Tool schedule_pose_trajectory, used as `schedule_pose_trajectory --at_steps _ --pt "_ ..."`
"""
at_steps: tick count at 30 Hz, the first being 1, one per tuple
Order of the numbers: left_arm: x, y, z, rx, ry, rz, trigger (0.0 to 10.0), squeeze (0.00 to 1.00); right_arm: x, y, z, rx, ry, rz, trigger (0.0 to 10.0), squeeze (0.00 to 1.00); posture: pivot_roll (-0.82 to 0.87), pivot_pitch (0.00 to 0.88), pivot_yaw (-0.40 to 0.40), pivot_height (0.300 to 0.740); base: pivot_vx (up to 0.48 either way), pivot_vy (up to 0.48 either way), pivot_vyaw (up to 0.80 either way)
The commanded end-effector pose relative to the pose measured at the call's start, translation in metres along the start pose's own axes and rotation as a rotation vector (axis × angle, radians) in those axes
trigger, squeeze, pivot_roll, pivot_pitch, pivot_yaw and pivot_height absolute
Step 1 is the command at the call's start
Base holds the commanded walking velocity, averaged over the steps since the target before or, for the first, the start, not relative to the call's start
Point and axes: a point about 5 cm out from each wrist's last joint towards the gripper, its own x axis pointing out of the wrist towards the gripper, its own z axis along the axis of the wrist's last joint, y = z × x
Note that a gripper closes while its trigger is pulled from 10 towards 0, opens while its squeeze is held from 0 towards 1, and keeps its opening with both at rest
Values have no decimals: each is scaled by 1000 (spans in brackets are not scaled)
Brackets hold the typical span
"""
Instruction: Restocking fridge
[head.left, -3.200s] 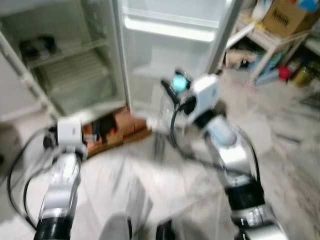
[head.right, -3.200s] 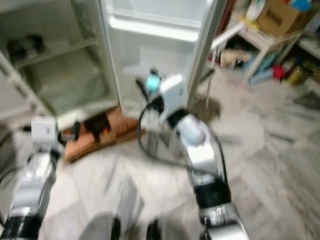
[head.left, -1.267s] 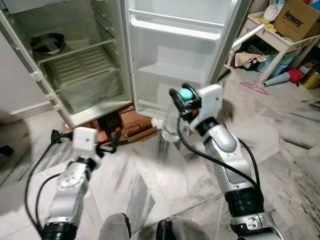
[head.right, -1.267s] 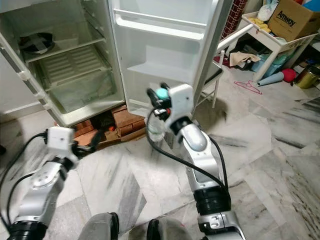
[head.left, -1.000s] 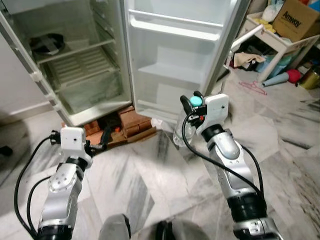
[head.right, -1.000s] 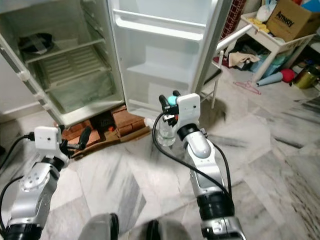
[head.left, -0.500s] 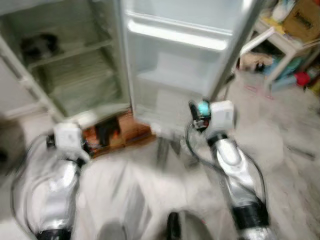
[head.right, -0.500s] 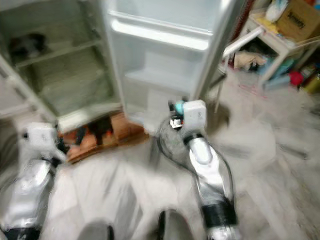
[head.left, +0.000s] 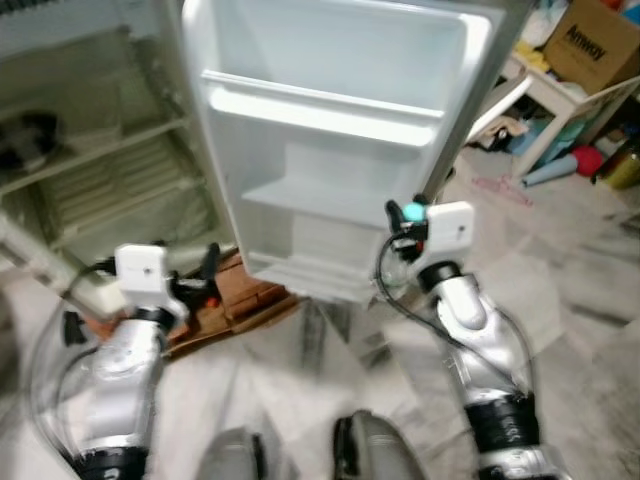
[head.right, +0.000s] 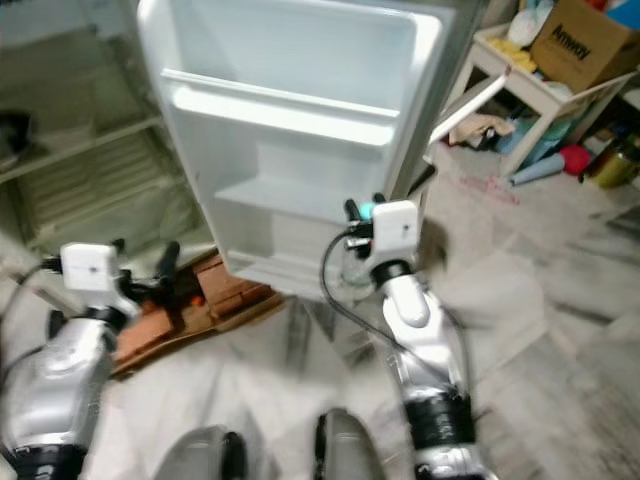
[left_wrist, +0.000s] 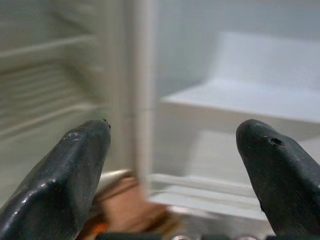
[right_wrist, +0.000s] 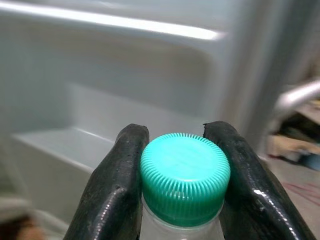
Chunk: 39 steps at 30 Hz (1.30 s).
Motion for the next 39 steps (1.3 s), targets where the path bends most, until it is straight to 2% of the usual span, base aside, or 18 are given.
schedule_pose_trajectory --at_steps 1,8,19,25,35,39 --pt "-3 8 1 28 -2 14 10000 0 4 4 9 13 -43 0 10000 0 69 139 -64 740 356 319 0" --pt "-1 7 1 22 8 21 10000 0 6 3 10 16 -48 -1 10000 0 70 138 -63 740 406 256 0" --pt "-1 7 1 42 15 36 10000 0 7 5 7 22 -32 21 10000 0 70 148 -61 740 0 0 0" --pt "-1 6 -1 48 21 36 10000 0 9 5 8 19 -37 20 10000 0 68 150 -62 695 0 0 0" --pt "0 6 -1 49 20 44 10000 0 11 5 8 15 -41 22 10000 0 67 150 -63 645 0 0 0" --pt "0 6 0 55 18 49 10000 0 12 5 9 18 -46 22 10000 0 67 150 -63 641 0 0 0"
